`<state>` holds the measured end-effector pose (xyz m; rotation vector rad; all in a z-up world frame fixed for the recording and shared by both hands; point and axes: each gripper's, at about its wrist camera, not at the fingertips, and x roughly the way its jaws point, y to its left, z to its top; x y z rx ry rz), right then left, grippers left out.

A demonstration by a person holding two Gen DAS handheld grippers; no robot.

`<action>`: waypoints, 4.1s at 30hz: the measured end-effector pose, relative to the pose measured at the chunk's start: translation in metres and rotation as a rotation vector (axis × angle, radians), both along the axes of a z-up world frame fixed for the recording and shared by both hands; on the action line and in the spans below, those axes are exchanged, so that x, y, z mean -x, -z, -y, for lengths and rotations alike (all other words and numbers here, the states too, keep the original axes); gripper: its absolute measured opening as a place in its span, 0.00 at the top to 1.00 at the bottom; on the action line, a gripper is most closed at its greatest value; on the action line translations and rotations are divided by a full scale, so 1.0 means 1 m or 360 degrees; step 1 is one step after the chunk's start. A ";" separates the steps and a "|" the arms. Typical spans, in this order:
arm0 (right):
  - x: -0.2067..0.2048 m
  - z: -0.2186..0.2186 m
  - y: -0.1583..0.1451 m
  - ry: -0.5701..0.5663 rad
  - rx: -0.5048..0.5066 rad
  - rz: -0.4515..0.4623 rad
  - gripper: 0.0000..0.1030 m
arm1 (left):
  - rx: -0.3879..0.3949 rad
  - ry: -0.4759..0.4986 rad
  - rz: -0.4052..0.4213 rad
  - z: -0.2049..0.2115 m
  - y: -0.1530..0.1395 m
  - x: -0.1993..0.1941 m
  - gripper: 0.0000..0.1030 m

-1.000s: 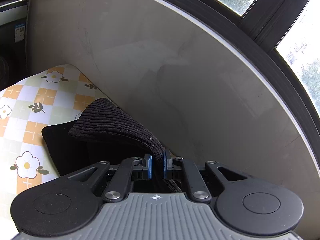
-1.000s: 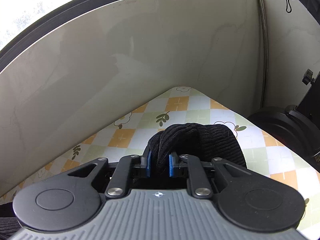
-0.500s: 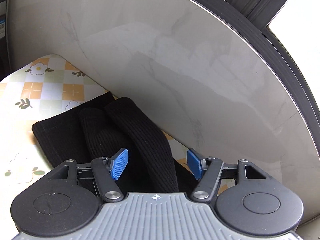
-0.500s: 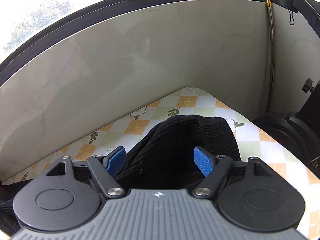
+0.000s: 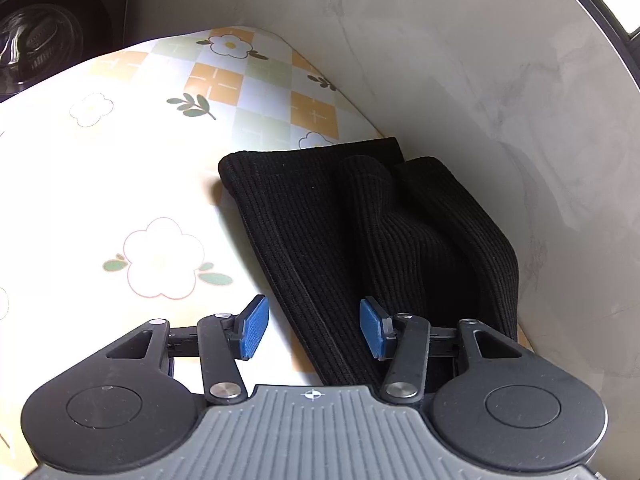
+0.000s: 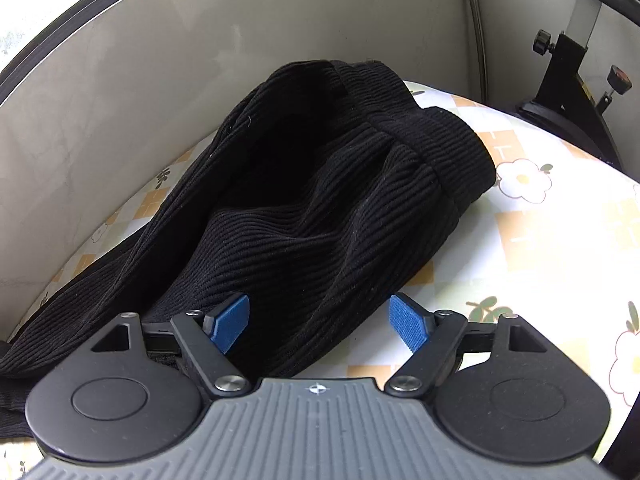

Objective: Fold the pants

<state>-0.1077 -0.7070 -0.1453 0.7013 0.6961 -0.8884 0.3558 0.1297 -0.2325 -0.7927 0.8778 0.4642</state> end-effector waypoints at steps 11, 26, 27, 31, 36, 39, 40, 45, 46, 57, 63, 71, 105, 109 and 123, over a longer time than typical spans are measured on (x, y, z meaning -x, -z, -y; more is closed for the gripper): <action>-0.006 -0.003 0.015 0.0045 -0.0065 0.0056 0.39 | -0.0163 0.0036 -0.0079 0.005 0.013 -0.012 0.94; -0.021 0.057 0.021 0.0061 -0.0038 -0.0006 0.88 | -0.0357 0.0064 -0.0202 0.047 0.000 0.052 0.95; -0.023 0.064 0.020 0.0056 -0.0016 -0.0022 0.88 | -0.0344 0.0057 -0.0217 0.053 -0.001 0.062 0.95; -0.033 0.095 0.020 0.0065 0.0046 -0.0064 0.89 | -0.0317 0.0070 -0.0259 0.081 -0.002 0.100 0.95; -0.051 0.118 0.024 0.0076 0.0126 -0.0103 0.89 | -0.0251 0.0077 -0.0272 0.111 -0.004 0.131 0.94; -0.058 0.113 0.025 0.0073 0.0164 -0.0152 0.84 | -0.0243 0.0079 -0.0273 0.113 -0.005 0.133 0.93; -0.061 0.111 0.024 0.0070 0.0183 -0.0180 0.83 | -0.0209 0.0048 -0.0270 0.108 -0.005 0.131 0.90; -0.046 0.084 0.012 0.0061 0.0188 -0.0144 0.71 | -0.0165 -0.0031 -0.0190 0.100 -0.021 0.140 0.82; -0.042 0.079 0.008 0.0063 0.0187 -0.0131 0.70 | -0.0166 -0.0033 -0.0171 0.099 -0.026 0.143 0.82; -0.021 0.007 -0.032 0.0001 -0.0008 0.0222 0.68 | -0.0200 0.0039 0.0059 0.028 -0.080 0.115 0.82; -0.038 -0.042 -0.033 -0.0133 -0.0083 0.0263 0.68 | -0.0284 0.0127 0.0161 -0.014 -0.100 0.106 0.82; -0.047 -0.078 -0.023 -0.0263 -0.0229 0.0237 0.69 | 0.0019 0.0281 0.0120 -0.003 -0.051 0.105 0.82; -0.088 -0.069 0.001 -0.0116 -0.0468 0.0372 0.93 | 0.0382 0.0225 0.0098 -0.011 0.006 0.105 0.73; -0.093 -0.072 -0.011 -0.0161 -0.0383 0.0372 0.93 | 0.0391 0.0200 0.0109 -0.013 0.008 0.095 0.73; -0.098 -0.065 -0.016 -0.0211 -0.0342 0.0376 0.94 | 0.0317 0.0151 0.0131 -0.008 0.022 0.053 0.95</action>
